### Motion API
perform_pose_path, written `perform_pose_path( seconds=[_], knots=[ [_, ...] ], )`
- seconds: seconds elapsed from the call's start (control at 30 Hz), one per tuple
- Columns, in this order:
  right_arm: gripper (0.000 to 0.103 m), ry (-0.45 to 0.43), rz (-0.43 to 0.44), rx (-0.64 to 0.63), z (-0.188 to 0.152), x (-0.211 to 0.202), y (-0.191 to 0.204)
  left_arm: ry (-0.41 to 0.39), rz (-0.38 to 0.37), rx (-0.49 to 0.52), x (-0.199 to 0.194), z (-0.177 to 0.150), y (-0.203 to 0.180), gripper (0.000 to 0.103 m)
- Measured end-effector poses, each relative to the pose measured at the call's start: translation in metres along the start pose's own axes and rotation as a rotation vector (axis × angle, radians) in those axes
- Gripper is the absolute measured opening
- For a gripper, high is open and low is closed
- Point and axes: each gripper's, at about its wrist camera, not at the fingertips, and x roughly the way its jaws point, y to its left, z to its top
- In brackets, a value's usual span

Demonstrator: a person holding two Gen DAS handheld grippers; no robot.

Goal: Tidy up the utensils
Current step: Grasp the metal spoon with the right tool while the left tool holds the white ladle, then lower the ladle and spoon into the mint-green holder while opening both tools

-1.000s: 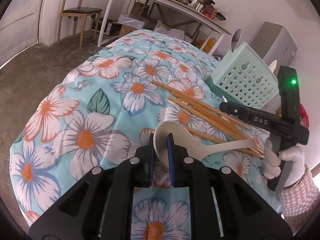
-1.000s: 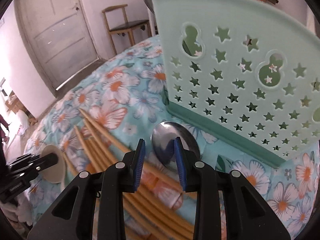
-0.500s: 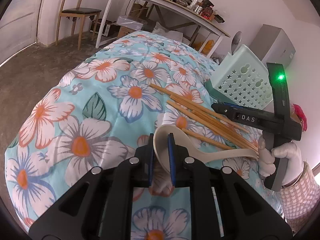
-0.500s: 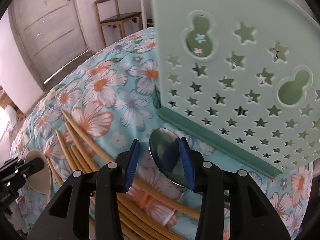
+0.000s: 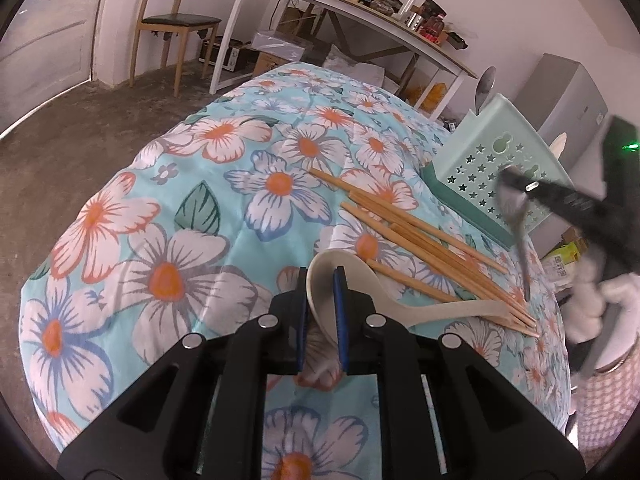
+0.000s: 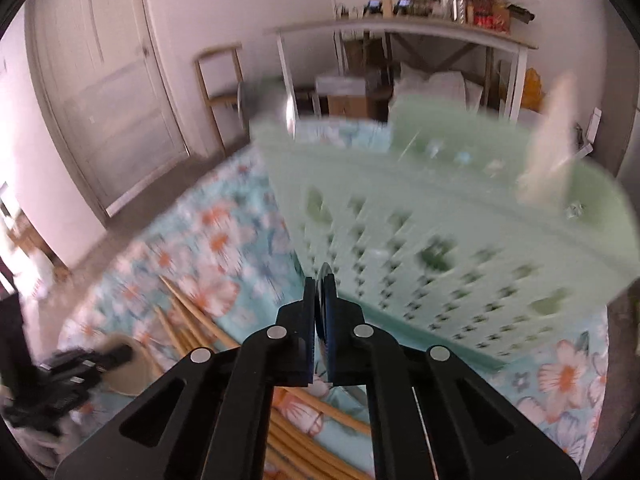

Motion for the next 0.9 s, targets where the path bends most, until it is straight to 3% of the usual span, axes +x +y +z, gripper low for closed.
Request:
perform_pose_path(
  seconds=[0.2, 0.5, 0.73, 0.9],
  knots=[
    [0.004, -0.223, 0.180, 0.102, 0.004, -0.066, -0.030, -0.052, 0.039, 0.019, -0.021, 0.004, -0.007, 0.008],
    [0.004, -0.250, 0.253, 0.233, -0.028, -0.066, -0.076, -0.227, 0.105, 0.080, -0.095, 0.035, -0.034, 0.006],
    [0.004, -0.343, 0.299, 0.267, -0.034, -0.094, -0.093, -0.414, 0.016, 0.168, -0.145, 0.092, -0.088, 0.006],
    [0.004, -0.392, 0.326, 0.271, -0.037, -0.113, -0.093, -0.501, -0.008, 0.316, -0.146, 0.132, -0.143, 0.006]
  ],
)
